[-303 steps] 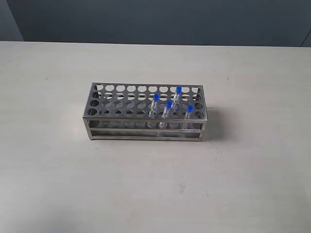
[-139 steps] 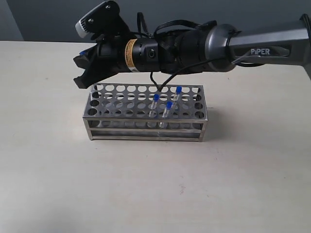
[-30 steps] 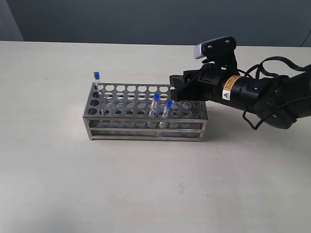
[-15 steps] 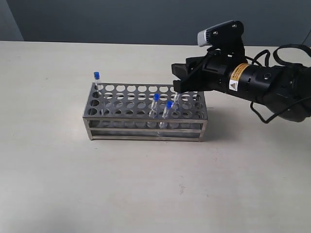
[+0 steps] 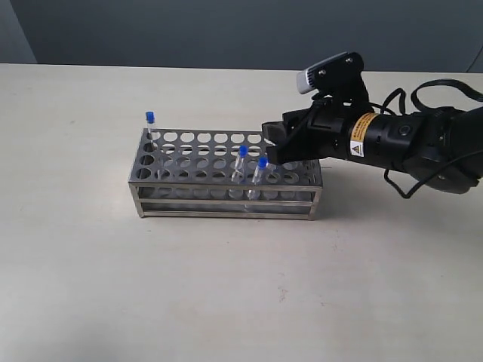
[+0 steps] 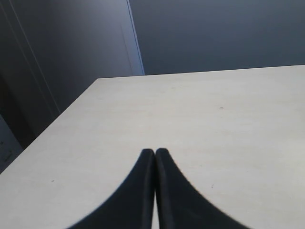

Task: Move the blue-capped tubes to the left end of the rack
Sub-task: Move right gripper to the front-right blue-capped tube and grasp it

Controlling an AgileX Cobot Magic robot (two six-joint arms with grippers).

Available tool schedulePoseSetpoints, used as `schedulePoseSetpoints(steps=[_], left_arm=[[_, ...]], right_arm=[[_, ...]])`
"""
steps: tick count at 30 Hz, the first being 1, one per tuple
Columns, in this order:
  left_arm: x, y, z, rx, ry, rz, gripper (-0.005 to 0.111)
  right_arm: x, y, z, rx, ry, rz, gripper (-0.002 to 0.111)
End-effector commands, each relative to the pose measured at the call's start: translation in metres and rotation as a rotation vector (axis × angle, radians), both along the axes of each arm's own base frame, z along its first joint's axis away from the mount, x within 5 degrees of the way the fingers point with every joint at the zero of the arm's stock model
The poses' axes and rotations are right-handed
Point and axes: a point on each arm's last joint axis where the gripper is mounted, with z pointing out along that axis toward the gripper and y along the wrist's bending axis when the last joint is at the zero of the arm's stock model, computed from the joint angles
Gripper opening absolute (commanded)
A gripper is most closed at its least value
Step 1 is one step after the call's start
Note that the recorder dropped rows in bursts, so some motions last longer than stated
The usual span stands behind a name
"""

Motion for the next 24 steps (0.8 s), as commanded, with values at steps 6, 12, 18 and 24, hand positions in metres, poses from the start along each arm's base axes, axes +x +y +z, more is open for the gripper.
schedulePoseSetpoints(steps=[6,12,18,24], left_arm=[[0.000,0.000,0.002,0.003,-0.013,-0.003,0.001],[0.000,0.000,0.002,0.003,-0.013,-0.003,0.001],[0.000,0.000,0.002,0.003,-0.013,-0.003,0.001],[0.000,0.000,0.002,0.003,-0.013,-0.003,0.001]], right_arm=[[-0.001,-0.002,-0.018,-0.089,0.049,0.025,0.043],[-0.001,-0.001,-0.035,-0.109,0.090,0.033,0.043],[0.000,0.000,-0.034,-0.077,0.084,0.035,0.039],[0.001,0.000,-0.032,-0.047,0.090,0.008,0.001]])
